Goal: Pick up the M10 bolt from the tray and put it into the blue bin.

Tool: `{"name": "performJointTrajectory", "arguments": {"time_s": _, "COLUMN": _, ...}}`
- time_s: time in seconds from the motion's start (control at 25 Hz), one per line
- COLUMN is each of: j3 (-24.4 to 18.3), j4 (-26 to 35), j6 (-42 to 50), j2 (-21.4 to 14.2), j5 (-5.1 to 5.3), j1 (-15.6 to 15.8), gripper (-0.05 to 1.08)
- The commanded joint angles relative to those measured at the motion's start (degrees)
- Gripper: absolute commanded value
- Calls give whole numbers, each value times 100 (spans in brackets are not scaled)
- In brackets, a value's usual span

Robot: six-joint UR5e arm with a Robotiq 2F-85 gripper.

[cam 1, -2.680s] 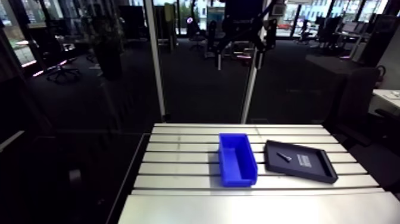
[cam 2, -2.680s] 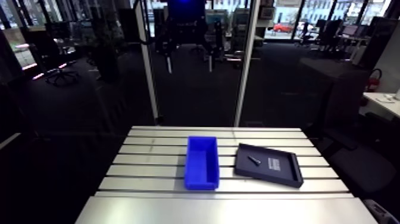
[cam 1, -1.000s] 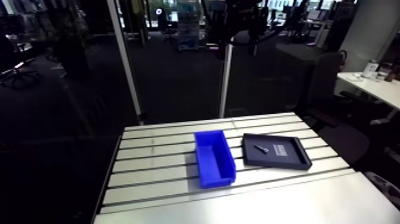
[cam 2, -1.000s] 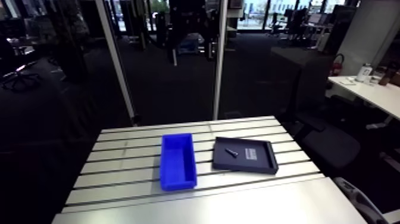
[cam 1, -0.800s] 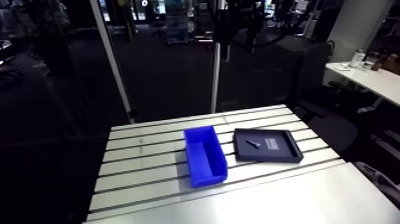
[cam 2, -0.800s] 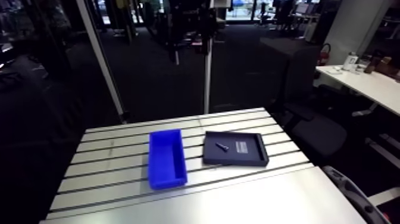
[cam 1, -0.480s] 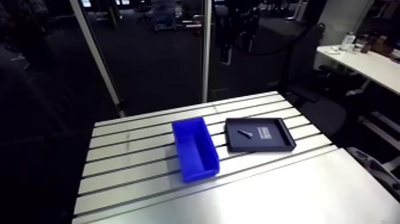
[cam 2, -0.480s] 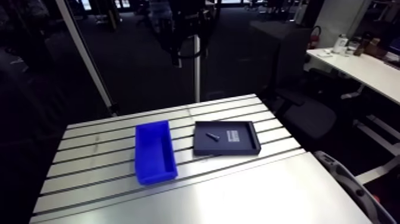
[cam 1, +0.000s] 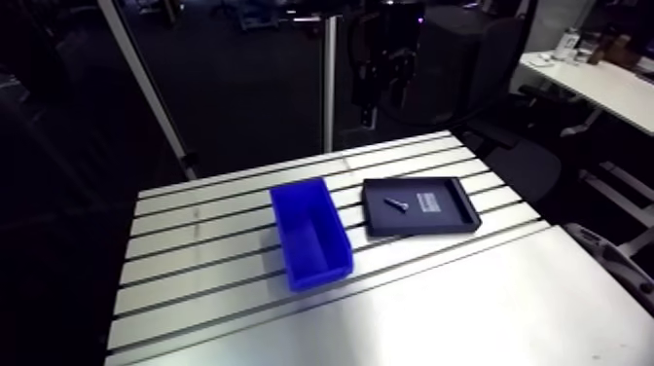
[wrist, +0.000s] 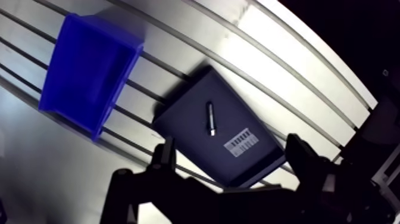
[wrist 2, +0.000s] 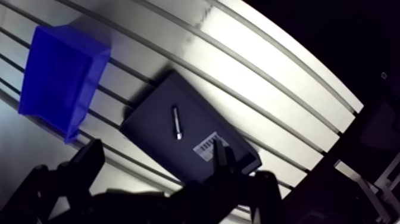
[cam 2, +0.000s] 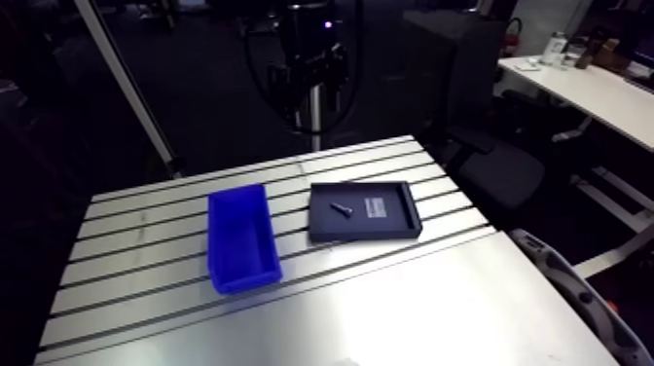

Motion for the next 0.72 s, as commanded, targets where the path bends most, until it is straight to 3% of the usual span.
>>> {"name": "performJointTrajectory", "arguments": {"time_s": 0.04, "j3": 306, "j4": -344, "j6": -14, "j2": 33, "j5": 3, "j1": -78, "gripper": 0}}
{"name": "performJointTrajectory", "arguments": {"time_s": 0.6, "j3": 974, "j4": -951, "j6": -673, "j2": 68, "j5": 39, "j1": -465, "gripper": 1}}
{"name": "performJointTrajectory", "arguments": {"time_s": 0.72, "j3": 1070, "j4": -1012, "j6": -726, "j2": 68, "j5": 39, "j1": -491, "gripper": 10}}
